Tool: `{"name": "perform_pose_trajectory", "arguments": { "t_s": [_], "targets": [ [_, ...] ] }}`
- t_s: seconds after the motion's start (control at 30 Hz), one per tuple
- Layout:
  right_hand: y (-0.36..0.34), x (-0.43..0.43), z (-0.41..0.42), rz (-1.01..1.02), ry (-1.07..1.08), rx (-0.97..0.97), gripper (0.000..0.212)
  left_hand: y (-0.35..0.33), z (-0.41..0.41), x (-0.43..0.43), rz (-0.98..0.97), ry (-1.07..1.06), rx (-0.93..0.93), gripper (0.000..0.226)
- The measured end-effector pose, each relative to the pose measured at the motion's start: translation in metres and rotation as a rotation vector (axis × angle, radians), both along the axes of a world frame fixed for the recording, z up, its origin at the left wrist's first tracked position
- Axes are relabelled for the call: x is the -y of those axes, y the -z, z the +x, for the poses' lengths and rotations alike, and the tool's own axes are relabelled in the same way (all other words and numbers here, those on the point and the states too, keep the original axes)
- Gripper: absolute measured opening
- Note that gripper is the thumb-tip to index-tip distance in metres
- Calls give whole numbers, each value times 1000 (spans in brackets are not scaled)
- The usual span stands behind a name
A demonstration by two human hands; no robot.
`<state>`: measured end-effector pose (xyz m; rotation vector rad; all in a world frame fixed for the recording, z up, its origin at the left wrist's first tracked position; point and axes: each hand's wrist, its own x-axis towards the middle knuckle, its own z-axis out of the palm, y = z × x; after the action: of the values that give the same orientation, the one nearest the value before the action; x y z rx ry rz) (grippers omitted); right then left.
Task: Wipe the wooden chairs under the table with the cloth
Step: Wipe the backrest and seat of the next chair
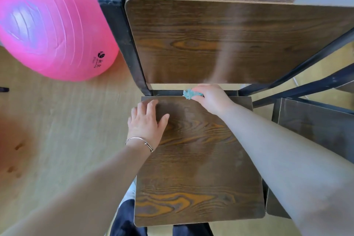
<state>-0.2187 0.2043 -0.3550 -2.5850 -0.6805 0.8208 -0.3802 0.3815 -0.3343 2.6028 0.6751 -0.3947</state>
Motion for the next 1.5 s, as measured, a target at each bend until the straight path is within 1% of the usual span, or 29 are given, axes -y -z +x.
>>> {"name": "perform_pose_trajectory", "arguments": {
  "t_s": [0.23,0.37,0.47,0.57,0.67,0.8,0.9,1.0,1.1,1.2,1.37,1.5],
  "targets": [
    [-5,-13,0,-62,-10,-32,38,3,8,-1,-13,-9,25,56],
    [-7,-76,-23,15,-62,-36,34,4,3,-13,2,-11,28,56],
    [-5,-119,-34,-38,-99,-18,26,5,-5,-25,25,-3,15,57],
    [-11,-122,-36,-64,-87,-39,25,4,-17,-38,30,-9,-12,58],
    [-17,-110,-42,-29,-89,50,23,2,-29,-45,47,7,-20,59],
    [-9,-97,-71,85,-145,313,27,-4,-44,-53,49,27,-17,59],
    [-6,-90,-101,66,-154,367,27,-7,-58,-59,56,55,-9,58],
    [-1,-81,-136,64,-129,352,23,-9,-69,-64,59,84,-11,58],
    [4,-69,-170,127,-90,336,17,-13,-80,-68,42,107,-17,58],
    [5,-66,-191,150,-57,307,18,-15,-92,-74,46,129,-16,58],
    [-15,-77,-176,213,121,213,19,-19,-104,-88,40,140,-1,57],
    [-28,-100,-148,234,167,273,22,-20,-107,-93,24,135,1,57]
  ]
}}
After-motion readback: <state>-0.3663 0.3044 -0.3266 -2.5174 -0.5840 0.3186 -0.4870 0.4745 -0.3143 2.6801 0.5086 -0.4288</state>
